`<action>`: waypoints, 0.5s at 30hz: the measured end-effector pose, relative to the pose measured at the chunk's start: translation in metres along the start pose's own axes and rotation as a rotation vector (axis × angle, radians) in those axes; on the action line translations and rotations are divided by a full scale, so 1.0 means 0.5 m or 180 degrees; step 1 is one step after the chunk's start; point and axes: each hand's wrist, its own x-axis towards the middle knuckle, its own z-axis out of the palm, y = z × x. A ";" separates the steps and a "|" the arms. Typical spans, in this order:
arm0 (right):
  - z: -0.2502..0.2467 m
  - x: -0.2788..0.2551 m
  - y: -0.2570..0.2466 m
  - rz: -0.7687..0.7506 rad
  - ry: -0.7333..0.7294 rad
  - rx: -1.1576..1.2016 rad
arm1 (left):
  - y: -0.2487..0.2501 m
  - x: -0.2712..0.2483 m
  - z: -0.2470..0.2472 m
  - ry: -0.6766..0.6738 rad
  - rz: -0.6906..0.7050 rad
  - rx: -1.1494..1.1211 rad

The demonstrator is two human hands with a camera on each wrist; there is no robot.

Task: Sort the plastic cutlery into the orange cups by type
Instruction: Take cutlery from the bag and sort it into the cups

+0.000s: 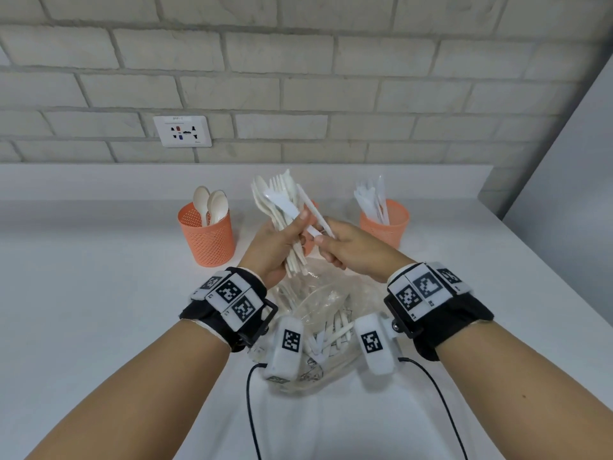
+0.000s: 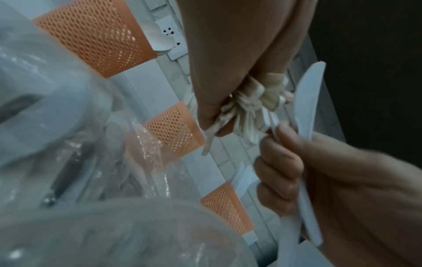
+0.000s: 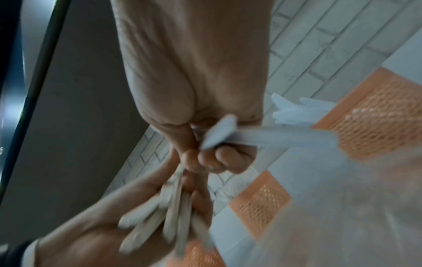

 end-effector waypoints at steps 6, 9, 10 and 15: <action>-0.110 0.021 0.035 -0.0239 0.1314 -0.0726 | -0.010 0.016 -0.022 0.0346 -0.0377 -0.0131; -0.146 0.060 0.050 -0.0453 0.2110 -0.0503 | -0.010 0.018 -0.007 0.0211 -0.0506 -0.0204; -0.153 0.072 0.060 -0.0460 0.2322 -0.0364 | -0.008 0.018 -0.004 0.0113 -0.0522 -0.0252; -0.170 0.118 0.129 -0.0119 0.2571 -0.0086 | 0.015 0.013 -0.004 -0.0327 -0.0382 -0.0292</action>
